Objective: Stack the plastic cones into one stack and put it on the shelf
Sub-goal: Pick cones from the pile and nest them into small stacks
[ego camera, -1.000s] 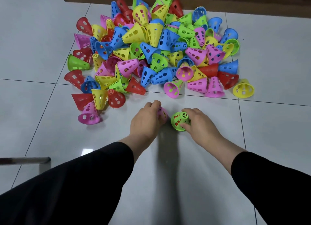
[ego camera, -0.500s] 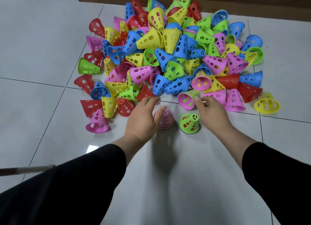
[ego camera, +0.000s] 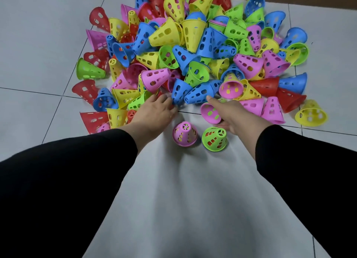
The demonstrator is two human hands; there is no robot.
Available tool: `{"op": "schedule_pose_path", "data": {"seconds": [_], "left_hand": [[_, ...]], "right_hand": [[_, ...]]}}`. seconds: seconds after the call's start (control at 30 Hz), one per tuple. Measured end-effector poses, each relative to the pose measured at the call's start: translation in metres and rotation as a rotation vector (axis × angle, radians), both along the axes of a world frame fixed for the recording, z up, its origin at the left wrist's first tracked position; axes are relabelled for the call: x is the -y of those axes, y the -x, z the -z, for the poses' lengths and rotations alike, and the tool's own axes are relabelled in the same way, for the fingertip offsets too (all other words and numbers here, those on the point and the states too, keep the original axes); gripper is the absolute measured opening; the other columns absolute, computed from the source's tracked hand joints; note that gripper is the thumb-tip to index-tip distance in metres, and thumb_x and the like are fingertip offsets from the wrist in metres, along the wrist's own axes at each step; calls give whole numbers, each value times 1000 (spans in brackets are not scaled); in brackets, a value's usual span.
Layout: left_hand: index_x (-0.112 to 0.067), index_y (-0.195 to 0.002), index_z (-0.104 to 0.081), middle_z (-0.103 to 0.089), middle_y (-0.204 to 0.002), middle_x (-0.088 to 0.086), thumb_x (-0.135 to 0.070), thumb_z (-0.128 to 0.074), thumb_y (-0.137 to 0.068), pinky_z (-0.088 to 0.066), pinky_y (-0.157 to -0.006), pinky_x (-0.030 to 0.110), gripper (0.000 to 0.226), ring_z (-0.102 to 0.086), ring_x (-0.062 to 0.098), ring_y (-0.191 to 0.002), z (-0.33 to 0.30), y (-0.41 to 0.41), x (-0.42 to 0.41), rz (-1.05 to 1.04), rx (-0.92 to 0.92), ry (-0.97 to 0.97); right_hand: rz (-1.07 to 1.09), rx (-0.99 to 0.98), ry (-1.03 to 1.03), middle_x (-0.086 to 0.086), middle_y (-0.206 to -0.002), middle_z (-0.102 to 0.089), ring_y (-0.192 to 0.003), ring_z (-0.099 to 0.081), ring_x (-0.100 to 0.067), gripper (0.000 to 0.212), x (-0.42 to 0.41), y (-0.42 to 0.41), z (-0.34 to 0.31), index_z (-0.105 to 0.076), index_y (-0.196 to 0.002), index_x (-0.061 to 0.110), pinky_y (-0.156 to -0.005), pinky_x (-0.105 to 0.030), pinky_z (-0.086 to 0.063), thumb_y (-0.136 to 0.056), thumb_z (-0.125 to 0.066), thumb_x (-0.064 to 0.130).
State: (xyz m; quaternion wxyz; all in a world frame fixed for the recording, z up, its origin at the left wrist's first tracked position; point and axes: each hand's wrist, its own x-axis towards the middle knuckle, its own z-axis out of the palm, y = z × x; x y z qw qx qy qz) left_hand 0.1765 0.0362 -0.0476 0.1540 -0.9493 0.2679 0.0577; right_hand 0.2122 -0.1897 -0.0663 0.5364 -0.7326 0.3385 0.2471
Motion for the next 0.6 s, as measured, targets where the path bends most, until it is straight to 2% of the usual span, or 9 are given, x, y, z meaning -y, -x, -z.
{"op": "schedule_pose_path", "data": {"seconds": [0.07, 0.2, 0.3, 0.4, 0.47, 0.53, 0.6], "left_hand": [[-16, -143, -45, -53, -133, 9, -20, -30, -91, -40, -98, 40, 54, -48, 31, -122, 0, -2, 2, 2, 10, -29], [-15, -139, -46, -54, -125, 6, -19, -37, -99, -39, -91, 37, 42, -51, 28, -112, -3, -2, 2, 8, -6, -105], [-18, -138, -47, -55, -120, 5, -20, -47, -97, -40, -89, 38, 41, -51, 28, -109, -4, 1, 2, -39, -35, -42], [-19, -143, -41, -53, -121, 7, -27, -67, -86, -43, -91, 42, 63, -51, 30, -110, -7, 5, 6, -173, -112, 169], [-16, -142, -44, -52, -123, 11, -27, -74, -79, -45, -89, 42, 71, -51, 33, -110, -14, 11, 6, -310, -143, 390], [-12, -137, -51, -51, -124, 11, -23, -76, -77, -46, -89, 38, 65, -51, 31, -109, -24, 16, 6, -484, -134, 690], [-12, -131, -54, -48, -118, 5, -19, -72, -80, -44, -87, 31, 55, -49, 23, -103, -37, 22, 8, -645, -108, 969]], "right_hand": [[11, 2, -28, -8, -105, -61, -97, -66, -32, 70, -1, 0, 3, -53, -126, 13, -54, -30, -57, -76, -78, 54], [54, 18, -100, -8, -111, -63, -98, -65, -28, 65, 7, 2, 7, -55, -125, 16, -69, -35, -60, -75, -81, 48], [57, 128, -102, -6, -113, -66, -101, -66, -25, 68, 14, 3, 3, -59, -121, 16, -67, -32, -59, -70, -81, 54], [41, 297, -35, -4, -103, -70, -93, -67, -21, 55, 21, 10, -14, -66, -108, 18, -68, -36, -60, -70, -79, 55], [38, 445, 10, 3, -95, -72, -87, -67, -15, 43, 27, 19, -31, -68, -105, 23, -68, -34, -57, -75, -77, 52], [-34, 588, 62, 8, -97, -72, -88, -67, -10, 41, 34, 33, -45, -66, -111, 26, -71, -26, -53, -79, -76, 48], [-149, 654, 88, 9, -108, -70, -95, -66, -5, 54, 36, 51, -51, -60, -125, 25, -76, -18, -50, -79, -76, 47]]}}
